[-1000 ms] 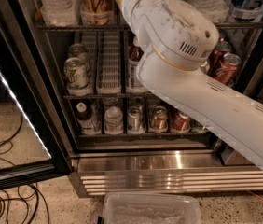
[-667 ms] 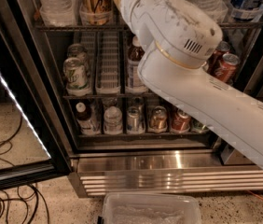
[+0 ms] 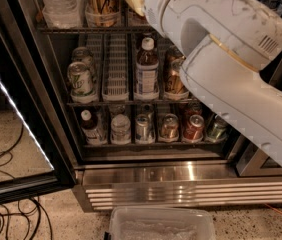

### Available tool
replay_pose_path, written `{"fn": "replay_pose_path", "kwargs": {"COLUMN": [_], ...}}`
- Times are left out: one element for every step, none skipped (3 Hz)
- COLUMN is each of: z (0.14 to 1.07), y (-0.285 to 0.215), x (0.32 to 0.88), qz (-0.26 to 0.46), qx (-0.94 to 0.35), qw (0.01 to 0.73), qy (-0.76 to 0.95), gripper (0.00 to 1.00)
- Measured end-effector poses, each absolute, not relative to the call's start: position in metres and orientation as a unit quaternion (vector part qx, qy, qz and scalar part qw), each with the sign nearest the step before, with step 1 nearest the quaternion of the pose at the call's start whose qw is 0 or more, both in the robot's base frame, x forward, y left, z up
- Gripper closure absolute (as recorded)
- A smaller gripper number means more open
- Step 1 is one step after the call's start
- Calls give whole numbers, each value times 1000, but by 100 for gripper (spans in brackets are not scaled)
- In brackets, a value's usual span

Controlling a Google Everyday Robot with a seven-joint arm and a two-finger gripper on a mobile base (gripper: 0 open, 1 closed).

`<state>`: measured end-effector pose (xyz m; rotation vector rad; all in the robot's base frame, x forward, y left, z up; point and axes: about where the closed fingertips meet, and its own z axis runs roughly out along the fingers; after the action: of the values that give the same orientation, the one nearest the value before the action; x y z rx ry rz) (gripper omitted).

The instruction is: Pick coke can from top shelf of fridge

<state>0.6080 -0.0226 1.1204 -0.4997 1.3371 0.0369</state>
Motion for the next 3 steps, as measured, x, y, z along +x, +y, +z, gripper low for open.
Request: {"fn": "replay_pose_path", "kwargs": {"z": [1093, 1040, 1027], "y": [18, 92, 111], "x": [590, 554, 542], "qz": [14, 97, 142], "qx": [-321, -382, -387], "qw": [736, 696, 684], "qy": [595, 600, 602], "gripper": [100, 100, 100]}}
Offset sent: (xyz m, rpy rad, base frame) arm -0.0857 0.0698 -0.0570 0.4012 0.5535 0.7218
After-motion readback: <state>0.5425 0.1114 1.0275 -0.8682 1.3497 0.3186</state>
